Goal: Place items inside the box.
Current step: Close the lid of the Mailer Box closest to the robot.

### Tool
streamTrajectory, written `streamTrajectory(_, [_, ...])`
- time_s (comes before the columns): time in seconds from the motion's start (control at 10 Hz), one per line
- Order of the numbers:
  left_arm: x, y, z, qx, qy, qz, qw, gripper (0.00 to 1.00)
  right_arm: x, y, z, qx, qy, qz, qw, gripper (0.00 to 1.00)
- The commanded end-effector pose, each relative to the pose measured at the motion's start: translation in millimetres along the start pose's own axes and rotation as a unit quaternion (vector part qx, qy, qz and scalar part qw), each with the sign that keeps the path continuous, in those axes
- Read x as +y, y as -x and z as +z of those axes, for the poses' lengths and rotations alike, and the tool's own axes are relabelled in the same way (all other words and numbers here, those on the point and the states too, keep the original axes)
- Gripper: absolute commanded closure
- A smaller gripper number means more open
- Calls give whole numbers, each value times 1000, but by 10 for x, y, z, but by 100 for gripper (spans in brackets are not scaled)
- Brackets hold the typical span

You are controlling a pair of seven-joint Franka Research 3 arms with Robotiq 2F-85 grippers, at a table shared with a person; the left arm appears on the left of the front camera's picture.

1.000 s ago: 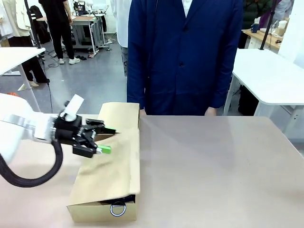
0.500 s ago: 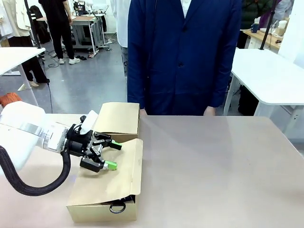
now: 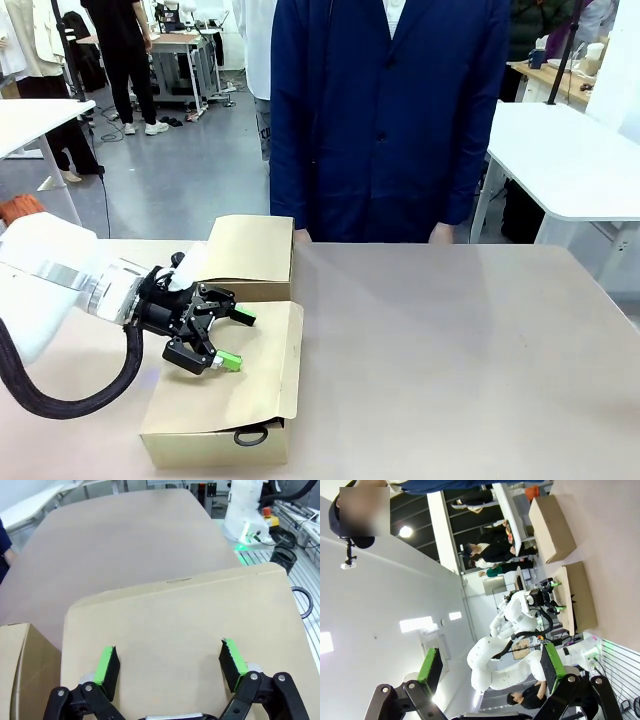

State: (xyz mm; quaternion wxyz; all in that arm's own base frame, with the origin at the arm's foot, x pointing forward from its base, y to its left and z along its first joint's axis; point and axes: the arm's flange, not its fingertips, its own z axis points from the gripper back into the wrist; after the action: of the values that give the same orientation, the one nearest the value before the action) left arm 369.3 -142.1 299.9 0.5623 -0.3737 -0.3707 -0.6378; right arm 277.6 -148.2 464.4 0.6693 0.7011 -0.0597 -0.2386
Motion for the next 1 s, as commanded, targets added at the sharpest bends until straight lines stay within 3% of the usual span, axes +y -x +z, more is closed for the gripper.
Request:
streamTrajectory(0.0, [-641, -15, 173, -1, 8, 0, 1000, 0, 55, 11, -8, 2, -8, -6, 1000, 0])
streamTrajectory(0.4, [-689, -68, 1210, -98, 44, 73, 992, 0, 55, 11, -8, 2, -8, -6, 1000, 0])
streamTrajectory(0.6, [-720, 86, 1709, -133, 57, 200, 969, 0, 55, 11, -8, 2, -8, -6, 1000, 0])
streamTrajectory(0.7, [-696, 72, 1883, -152, -17, 373, 915, 0, 55, 11, -8, 2, -8, -6, 1000, 0])
streamTrajectory(0.9, [-644, 195, 2348, -233, -22, 515, 824, 0, 55, 11, -8, 2, -8, -6, 1000, 0])
